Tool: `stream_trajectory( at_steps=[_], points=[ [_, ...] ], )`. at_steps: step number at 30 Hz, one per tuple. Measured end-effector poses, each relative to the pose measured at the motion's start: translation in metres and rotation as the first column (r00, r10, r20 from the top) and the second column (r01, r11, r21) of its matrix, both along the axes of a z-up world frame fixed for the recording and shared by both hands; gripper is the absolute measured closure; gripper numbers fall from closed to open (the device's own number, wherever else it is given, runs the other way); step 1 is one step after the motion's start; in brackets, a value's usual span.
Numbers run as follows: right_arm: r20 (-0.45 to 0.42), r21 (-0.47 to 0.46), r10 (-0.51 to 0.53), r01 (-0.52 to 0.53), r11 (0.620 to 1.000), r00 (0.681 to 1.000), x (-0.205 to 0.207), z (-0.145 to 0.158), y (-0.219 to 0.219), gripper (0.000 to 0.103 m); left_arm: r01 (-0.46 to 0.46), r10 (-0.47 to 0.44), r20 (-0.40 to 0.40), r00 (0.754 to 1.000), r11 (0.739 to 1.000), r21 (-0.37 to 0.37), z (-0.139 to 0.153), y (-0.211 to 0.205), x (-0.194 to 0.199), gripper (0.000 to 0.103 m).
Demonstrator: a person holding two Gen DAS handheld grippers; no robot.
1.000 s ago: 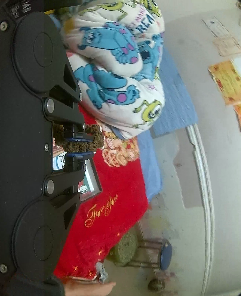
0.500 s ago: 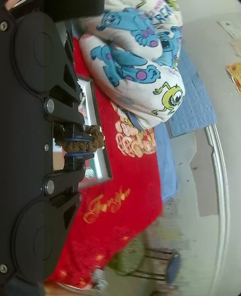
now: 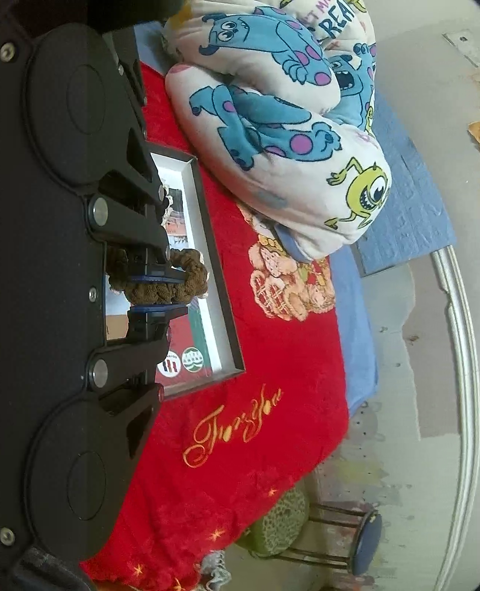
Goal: Organize objects
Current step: 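Lower both scrunchies over the textbook inside the box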
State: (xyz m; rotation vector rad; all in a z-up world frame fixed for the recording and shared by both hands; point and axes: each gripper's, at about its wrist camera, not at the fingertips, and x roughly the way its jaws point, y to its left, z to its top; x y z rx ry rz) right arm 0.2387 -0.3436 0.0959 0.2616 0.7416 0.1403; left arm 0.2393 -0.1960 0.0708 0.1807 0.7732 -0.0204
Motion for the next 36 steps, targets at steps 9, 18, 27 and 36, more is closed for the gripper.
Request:
stream_trajectory(
  at_steps=[9,18,27,36],
  points=[
    [-0.062,0.078,-0.013,0.018,0.997,0.998,0.022,-0.02,-0.007,0.092,0.017,-0.019,0.034,0.999,0.998,0.06,-0.012,0.003,0.022,0.087],
    [-0.096,0.121,-0.025,0.036,0.992,0.995,0.039,-0.041,-0.006,0.092,0.003,-0.004,0.017,1.0,0.994,0.111,-0.025,0.001,0.031,0.087],
    [-0.105,0.202,-0.003,0.025,0.979,0.994,0.052,-0.047,0.015,0.092,-0.035,0.035,-0.005,0.999,0.997,0.063,-0.023,0.033,0.036,0.087],
    [-0.095,0.167,0.025,-0.008,0.986,0.995,0.046,-0.038,0.045,0.092,-0.07,0.07,0.117,0.991,0.998,-0.008,-0.026,0.082,0.025,0.087]
  ],
)
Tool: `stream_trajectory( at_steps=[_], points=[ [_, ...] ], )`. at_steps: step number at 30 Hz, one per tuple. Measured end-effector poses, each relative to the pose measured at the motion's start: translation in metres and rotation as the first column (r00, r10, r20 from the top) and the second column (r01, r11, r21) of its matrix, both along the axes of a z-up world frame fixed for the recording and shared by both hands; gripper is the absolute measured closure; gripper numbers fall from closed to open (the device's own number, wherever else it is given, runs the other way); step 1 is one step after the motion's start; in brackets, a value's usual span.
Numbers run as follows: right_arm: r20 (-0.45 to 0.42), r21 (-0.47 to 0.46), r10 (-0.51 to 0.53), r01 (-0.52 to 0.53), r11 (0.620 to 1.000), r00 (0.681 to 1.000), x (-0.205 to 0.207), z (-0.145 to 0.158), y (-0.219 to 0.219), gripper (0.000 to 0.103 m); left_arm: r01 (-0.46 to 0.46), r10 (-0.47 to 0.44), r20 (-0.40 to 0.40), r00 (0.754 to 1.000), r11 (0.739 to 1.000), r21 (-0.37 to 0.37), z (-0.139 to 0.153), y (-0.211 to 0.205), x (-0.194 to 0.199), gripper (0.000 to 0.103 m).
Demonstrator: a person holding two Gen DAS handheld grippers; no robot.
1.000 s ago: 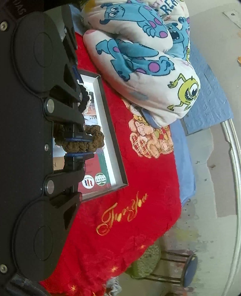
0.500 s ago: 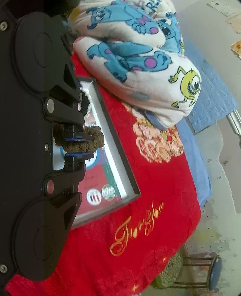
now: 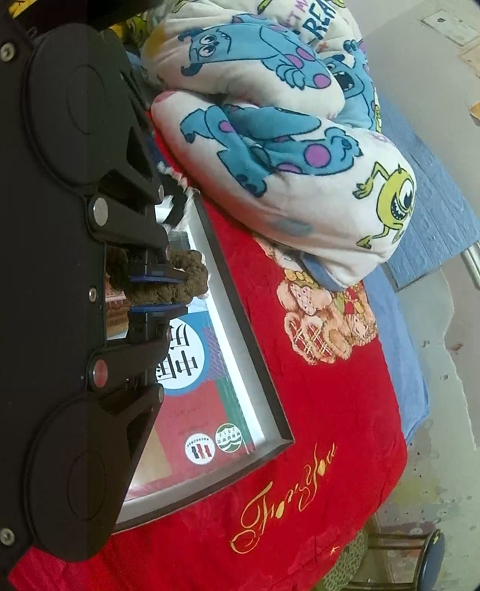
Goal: Organize objects
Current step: 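Lower both scrunchies over the textbook inside the box, then open both tools to release the scrunchies into the box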
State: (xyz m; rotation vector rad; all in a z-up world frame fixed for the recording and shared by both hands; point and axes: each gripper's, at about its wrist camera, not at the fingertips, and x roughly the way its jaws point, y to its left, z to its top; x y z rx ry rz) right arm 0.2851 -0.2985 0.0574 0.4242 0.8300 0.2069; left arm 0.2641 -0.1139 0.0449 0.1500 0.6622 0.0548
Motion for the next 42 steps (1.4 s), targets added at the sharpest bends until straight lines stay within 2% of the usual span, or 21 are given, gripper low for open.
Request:
stream_trajectory(
  at_steps=[2,5,9,13,19,24,31,34,39,40,41,42],
  points=[
    [0.007,-0.011,0.008,-0.008,1.0,1.0,-0.001,0.003,0.003,0.092,-0.011,0.011,-0.004,1.0,0.998,-0.06,-0.003,0.012,-0.001,0.087],
    [0.001,-0.029,0.027,-0.027,0.999,1.0,0.004,0.001,0.011,0.092,0.019,-0.025,-0.047,0.999,0.993,-0.116,-0.007,0.019,0.004,0.087],
    [-0.036,-0.075,0.037,-0.04,0.996,0.999,0.015,-0.016,0.022,0.092,0.002,-0.006,-0.041,0.999,0.996,-0.094,-0.018,0.024,0.005,0.087],
    [-0.086,-0.07,0.029,-0.035,0.997,0.996,0.02,-0.036,0.026,0.092,0.004,-0.012,-0.06,0.998,0.991,-0.131,-0.026,0.029,0.007,0.087],
    [-0.091,-0.066,0.016,-0.022,0.998,0.996,0.017,-0.047,0.028,0.092,0.018,-0.026,-0.077,0.997,0.994,-0.11,-0.033,0.024,0.007,0.087],
    [-0.092,-0.093,0.013,-0.022,0.995,0.996,0.017,-0.048,0.026,0.092,0.004,-0.005,-0.064,0.998,1.0,-0.02,-0.04,0.016,0.005,0.086],
    [-0.107,-0.06,-0.002,-0.005,0.998,0.994,0.016,-0.053,0.026,0.092,0.01,-0.01,-0.068,0.998,1.0,-0.001,-0.046,0.012,0.006,0.084],
    [-0.106,-0.077,0.007,-0.016,0.997,0.994,0.015,-0.053,0.031,0.091,0.017,-0.018,-0.076,0.997,1.0,-0.01,-0.048,0.01,0.006,0.08],
    [-0.111,-0.088,0.003,-0.013,0.996,0.994,0.014,-0.055,0.034,0.091,0.035,-0.034,-0.081,0.996,0.999,0.002,-0.052,0.004,0.006,0.08],
    [-0.118,-0.077,-0.001,-0.009,0.997,0.993,0.014,-0.056,0.033,0.091,0.032,-0.032,-0.08,0.996,0.999,0.003,-0.053,0.003,0.006,0.078],
    [-0.123,-0.07,-0.001,-0.008,0.998,0.992,0.015,-0.058,0.033,0.091,0.031,-0.031,-0.08,0.996,1.0,-0.001,-0.053,0.004,0.007,0.073],
    [-0.127,-0.07,0.0,-0.009,0.997,0.992,0.015,-0.059,0.033,0.091,0.033,-0.034,-0.082,0.996,0.999,-0.004,-0.053,0.004,0.008,0.058]
  ],
)
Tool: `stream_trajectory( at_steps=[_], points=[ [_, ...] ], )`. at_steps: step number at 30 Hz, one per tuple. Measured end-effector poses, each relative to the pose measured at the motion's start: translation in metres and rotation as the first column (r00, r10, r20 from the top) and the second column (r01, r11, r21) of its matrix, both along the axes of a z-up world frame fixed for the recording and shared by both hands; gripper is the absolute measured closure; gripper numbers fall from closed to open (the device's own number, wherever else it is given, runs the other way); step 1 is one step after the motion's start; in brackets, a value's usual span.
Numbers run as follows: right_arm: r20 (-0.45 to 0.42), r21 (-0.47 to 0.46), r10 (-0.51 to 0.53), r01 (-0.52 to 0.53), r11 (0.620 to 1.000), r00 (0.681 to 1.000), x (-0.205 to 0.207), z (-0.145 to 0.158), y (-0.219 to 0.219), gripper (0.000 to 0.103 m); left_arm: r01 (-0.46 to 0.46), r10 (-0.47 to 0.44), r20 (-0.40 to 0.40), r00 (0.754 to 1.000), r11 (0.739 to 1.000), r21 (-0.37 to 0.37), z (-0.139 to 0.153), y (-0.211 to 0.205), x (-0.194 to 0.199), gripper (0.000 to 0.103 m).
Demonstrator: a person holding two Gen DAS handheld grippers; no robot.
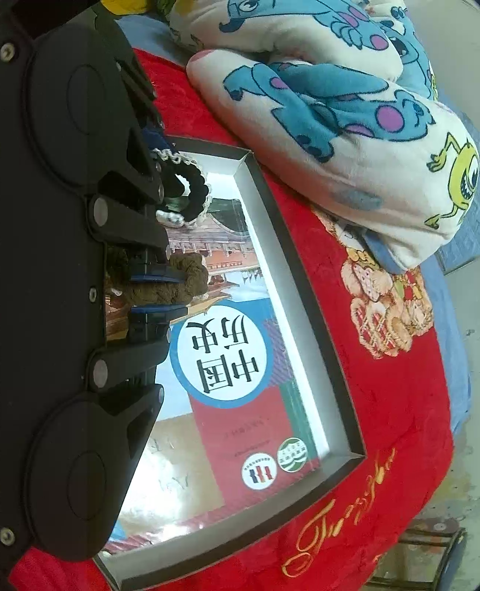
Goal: Organize objects
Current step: 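Open both tools to release the scrunchies into the box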
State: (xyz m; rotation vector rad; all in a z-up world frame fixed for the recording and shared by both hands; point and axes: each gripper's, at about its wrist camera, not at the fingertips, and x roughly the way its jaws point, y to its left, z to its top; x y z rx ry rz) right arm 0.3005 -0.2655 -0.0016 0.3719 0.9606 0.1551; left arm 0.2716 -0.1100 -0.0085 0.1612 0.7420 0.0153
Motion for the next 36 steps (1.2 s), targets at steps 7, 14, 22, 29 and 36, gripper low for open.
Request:
stream_trajectory(
  at_steps=[7,14,22,29,36],
  points=[
    [0.014,0.059,-0.009,0.008,0.998,1.0,-0.005,0.002,-0.002,0.081,0.007,-0.007,0.049,0.999,1.0,0.001,0.015,0.004,-0.003,0.034],
    [0.118,0.156,-0.024,0.005,0.988,0.993,-0.025,0.039,-0.025,0.059,0.059,-0.055,0.164,0.985,0.998,-0.025,0.051,0.007,-0.021,0.014],
    [0.257,0.094,-0.024,0.0,0.996,0.966,-0.067,0.097,-0.042,0.052,0.147,-0.136,0.26,0.956,0.989,-0.024,0.099,-0.009,-0.06,0.004],
    [0.351,0.057,-0.052,0.034,0.998,0.935,-0.123,0.149,-0.066,0.049,0.157,-0.131,0.294,0.947,0.985,-0.065,0.12,0.001,-0.109,0.0],
    [0.375,0.076,-0.083,0.059,0.995,0.923,-0.18,0.15,-0.094,0.047,0.191,-0.146,0.298,0.943,0.973,-0.129,0.127,0.01,-0.162,0.0]
  ],
)
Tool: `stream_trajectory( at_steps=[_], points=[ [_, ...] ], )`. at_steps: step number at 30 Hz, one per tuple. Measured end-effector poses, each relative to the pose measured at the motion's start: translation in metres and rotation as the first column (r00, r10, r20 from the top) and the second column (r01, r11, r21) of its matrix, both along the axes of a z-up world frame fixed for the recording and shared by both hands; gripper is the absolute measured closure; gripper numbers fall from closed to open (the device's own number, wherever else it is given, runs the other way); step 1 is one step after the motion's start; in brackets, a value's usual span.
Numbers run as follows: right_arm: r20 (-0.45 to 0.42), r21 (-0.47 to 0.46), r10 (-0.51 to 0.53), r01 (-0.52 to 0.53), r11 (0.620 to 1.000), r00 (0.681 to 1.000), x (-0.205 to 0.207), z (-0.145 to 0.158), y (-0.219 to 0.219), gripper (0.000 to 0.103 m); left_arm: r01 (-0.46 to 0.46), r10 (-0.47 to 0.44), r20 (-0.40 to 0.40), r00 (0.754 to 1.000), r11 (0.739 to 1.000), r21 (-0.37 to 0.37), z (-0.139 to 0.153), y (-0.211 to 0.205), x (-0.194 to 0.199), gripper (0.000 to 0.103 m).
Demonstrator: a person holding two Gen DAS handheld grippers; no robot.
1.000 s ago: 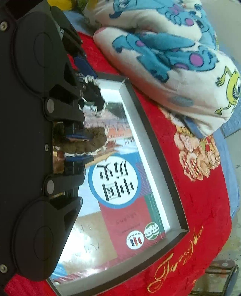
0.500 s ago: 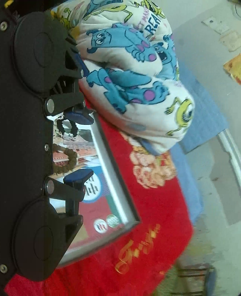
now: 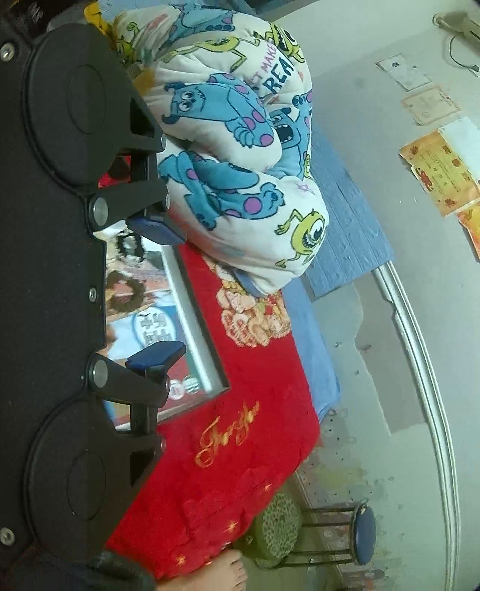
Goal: Organize objects
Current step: 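Open both tools to release the scrunchies into the box, then move both tools back toward the blue knitted ring beside the box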
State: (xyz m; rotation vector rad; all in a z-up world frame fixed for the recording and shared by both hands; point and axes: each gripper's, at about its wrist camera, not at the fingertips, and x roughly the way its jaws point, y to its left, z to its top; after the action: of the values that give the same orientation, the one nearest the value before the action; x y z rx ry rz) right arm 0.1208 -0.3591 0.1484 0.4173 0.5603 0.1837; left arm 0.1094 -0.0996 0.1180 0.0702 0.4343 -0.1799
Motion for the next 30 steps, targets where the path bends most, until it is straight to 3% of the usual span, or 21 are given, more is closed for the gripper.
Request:
stream_trajectory(
  at_steps=[6,8,10,13,16,20,23,27,30],
  points=[
    [-0.078,0.053,-0.02,0.025,0.998,0.997,-0.023,-0.058,-0.012,0.044,0.091,-0.093,0.047,0.995,0.995,0.04,-0.038,-0.019,-0.034,0.0],
    [-0.1,0.05,-0.036,0.041,0.998,0.994,-0.028,-0.082,-0.008,0.042,0.113,-0.115,0.038,0.993,0.992,0.061,-0.059,-0.026,-0.038,0.001],
    [-0.158,-0.001,-0.037,0.037,0.999,0.987,-0.026,-0.102,0.001,0.042,0.111,-0.112,0.014,0.994,0.993,0.033,-0.078,-0.027,-0.038,0.002],
    [-0.185,-0.063,-0.016,0.004,0.998,0.983,-0.022,-0.112,0.015,0.042,0.128,-0.132,-0.106,0.986,0.991,-0.042,-0.104,-0.024,-0.026,0.005],
    [-0.207,-0.013,0.053,-0.057,0.998,0.977,-0.013,-0.12,0.024,0.043,0.114,-0.12,-0.18,0.976,0.993,-0.043,-0.121,-0.022,-0.015,0.012],
    [-0.299,0.053,0.085,-0.072,0.996,0.951,0.002,-0.138,0.034,0.044,0.088,-0.108,-0.25,0.962,0.992,-0.091,-0.137,-0.014,-0.005,0.018],
    [-0.315,0.011,0.086,-0.087,0.996,0.945,0.006,-0.145,0.046,0.045,0.1,-0.129,-0.264,0.956,0.987,-0.123,-0.141,-0.014,-0.005,0.02],
    [-0.341,-0.011,0.075,-0.084,0.996,0.937,0.011,-0.152,0.051,0.045,0.145,-0.16,-0.23,0.96,0.986,-0.082,-0.143,-0.025,-0.011,0.021],
    [-0.369,-0.009,0.068,-0.077,0.997,0.927,0.018,-0.159,0.051,0.045,0.144,-0.156,-0.26,0.953,0.987,-0.064,-0.15,-0.032,-0.009,0.037]
  ],
)
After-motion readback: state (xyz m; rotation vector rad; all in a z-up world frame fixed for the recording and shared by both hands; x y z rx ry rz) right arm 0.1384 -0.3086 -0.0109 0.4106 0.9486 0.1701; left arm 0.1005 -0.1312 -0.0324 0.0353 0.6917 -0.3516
